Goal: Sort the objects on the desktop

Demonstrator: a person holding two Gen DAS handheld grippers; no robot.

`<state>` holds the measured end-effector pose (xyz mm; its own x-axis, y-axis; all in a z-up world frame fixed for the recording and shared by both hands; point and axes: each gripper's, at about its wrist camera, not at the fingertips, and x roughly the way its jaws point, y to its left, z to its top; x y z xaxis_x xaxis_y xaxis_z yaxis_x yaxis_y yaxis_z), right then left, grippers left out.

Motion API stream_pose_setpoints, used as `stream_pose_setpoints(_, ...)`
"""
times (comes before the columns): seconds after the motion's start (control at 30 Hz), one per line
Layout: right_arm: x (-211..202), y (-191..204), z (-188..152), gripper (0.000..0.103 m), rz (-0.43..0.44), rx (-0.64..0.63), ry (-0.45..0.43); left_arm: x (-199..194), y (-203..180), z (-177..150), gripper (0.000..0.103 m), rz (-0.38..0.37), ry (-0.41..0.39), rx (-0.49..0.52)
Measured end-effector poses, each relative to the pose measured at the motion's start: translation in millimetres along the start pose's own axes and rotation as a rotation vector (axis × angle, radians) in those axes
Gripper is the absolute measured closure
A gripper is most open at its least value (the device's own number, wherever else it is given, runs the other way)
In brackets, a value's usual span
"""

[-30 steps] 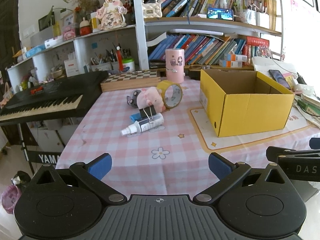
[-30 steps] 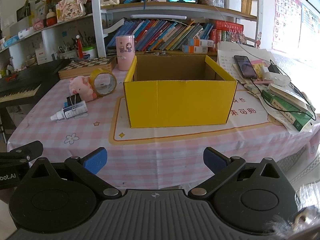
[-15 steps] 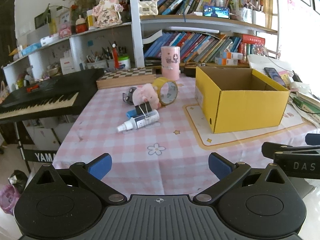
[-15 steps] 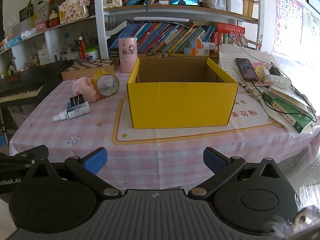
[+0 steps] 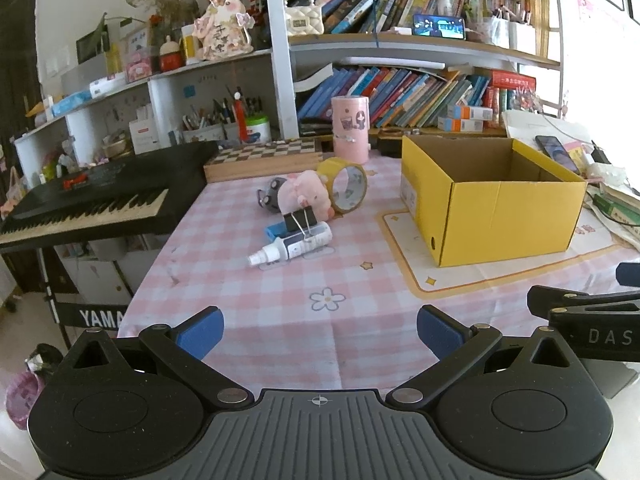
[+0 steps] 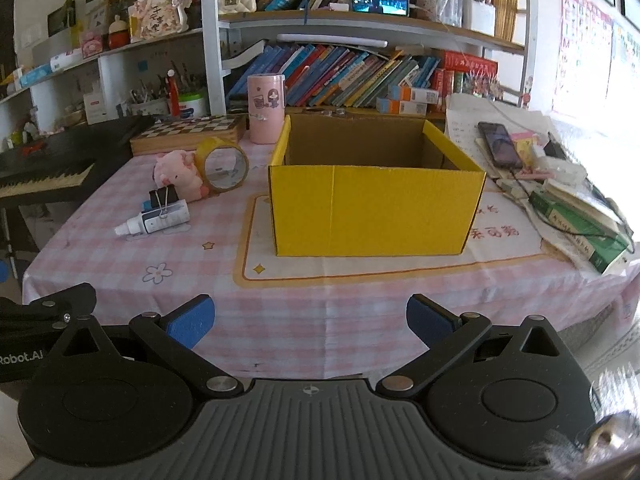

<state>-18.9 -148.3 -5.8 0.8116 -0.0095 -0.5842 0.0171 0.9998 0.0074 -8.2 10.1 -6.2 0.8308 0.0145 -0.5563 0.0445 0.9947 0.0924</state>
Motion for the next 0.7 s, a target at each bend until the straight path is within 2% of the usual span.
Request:
stream_pose_setpoints(0.33, -4.5, 16.1, 3.6, 0.000, 0.003, -0.064, -0.035, -4.4, 11.9, -2.7, 0.000, 0.012, -0.014, -0.019)
stream_pose_setpoints(0.5, -3.8, 23.1, 5.0, 0.000, 0.052, -0.067, -0.041, -6.9, 15.7, -5.2, 0.000, 0.073, -0.026, 0.011)
stream_pose_setpoints(0.7, -1.2, 28.5, 6.8, 0.000, 0.087, -0.051, -0.037, -10.7, 25.3, -7.9, 0.000, 0.082, -0.035, 0.006)
